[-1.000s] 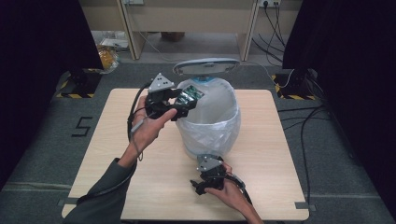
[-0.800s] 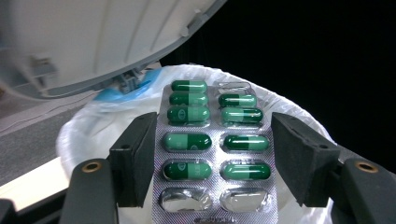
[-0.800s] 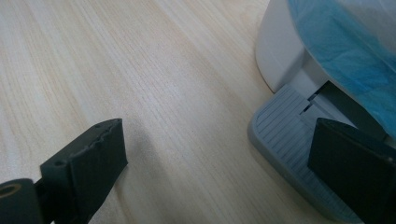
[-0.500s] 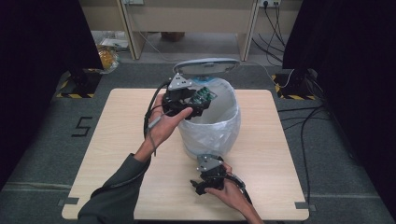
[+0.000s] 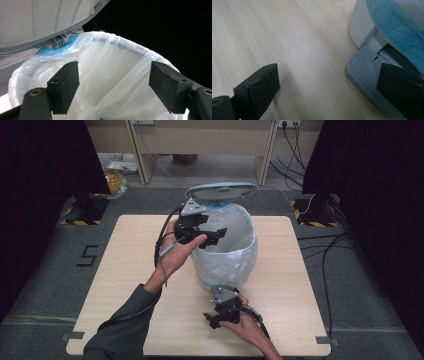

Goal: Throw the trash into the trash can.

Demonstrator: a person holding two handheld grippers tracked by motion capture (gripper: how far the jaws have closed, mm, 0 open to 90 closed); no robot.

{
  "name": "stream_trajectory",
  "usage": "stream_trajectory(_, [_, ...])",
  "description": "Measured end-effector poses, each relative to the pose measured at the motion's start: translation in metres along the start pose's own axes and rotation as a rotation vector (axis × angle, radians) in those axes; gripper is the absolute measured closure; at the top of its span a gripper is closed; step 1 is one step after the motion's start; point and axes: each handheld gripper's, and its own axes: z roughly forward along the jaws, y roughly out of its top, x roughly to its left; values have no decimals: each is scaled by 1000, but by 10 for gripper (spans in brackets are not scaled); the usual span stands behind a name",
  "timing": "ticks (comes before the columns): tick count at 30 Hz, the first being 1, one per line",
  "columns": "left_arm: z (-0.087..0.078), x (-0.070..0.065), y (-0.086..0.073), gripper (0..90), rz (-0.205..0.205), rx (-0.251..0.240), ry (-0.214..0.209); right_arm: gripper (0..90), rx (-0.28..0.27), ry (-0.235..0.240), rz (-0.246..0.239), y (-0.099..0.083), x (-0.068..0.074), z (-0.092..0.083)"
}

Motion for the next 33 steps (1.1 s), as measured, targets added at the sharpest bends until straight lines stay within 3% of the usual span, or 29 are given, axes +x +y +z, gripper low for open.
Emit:
stream_trajectory(6, [-10, 2, -4, 220, 1, 7, -2, 44, -1, -2, -3, 0, 0, 0])
stream_trajectory(18, [-46, 15, -15, 171, -9, -40, 9, 44, -2, 0, 0, 0, 0, 0])
stream_trajectory(29, [-85, 37, -32, 153, -58, -87, 44, 44, -2, -3, 0, 0, 0, 0])
stream_trajectory(33, [-93, 45, -43, 150, -74, -83, 57, 43, -1, -2, -1, 0, 0, 0])
